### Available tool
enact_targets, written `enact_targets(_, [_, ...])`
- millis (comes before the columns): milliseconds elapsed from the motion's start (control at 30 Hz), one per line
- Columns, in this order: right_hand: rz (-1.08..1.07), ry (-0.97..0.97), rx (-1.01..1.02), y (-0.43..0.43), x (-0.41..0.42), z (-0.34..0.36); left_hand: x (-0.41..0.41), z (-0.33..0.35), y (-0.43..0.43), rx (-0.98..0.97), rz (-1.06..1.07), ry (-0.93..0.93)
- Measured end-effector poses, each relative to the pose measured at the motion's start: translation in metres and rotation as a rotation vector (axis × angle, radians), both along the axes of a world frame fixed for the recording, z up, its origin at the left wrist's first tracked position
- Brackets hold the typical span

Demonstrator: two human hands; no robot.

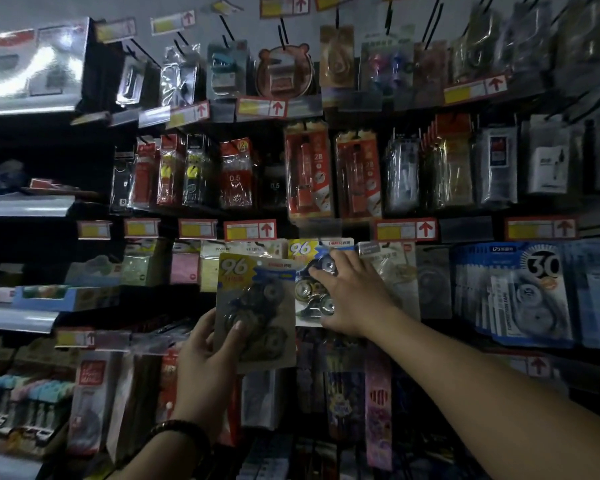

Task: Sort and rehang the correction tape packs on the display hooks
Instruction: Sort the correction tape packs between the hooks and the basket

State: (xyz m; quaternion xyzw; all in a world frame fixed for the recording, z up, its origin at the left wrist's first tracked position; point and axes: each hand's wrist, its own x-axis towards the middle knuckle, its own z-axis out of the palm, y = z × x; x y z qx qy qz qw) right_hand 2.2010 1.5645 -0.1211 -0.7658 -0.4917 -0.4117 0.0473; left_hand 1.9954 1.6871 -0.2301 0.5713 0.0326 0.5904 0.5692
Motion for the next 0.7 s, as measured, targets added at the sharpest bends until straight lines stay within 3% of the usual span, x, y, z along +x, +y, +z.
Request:
enact_targets(200, [-0.006, 0.002, -0.037, -0.010, -0.011, -0.006, 0.007, -0.005, -0.005, -0.091, -0.029, 0.015])
enact_targets(400, [0.457, -0.092, 0.121, -0.041, -0.028, -0.027, 0.017, 0.000, -0.019, -0.132, -0.073, 0.042])
enact_targets(533, [0.405, -0.063, -0.044, -0.045, -0.030, -0.035, 0.029, 0.007, -0.036, -0.113, -0.141, 0.058])
enact_targets(700, [0.381, -0.046, -0.013, -0.048, -0.023, -0.032, 0.039, 0.007, -0.038, -0.067, -0.160, 0.102])
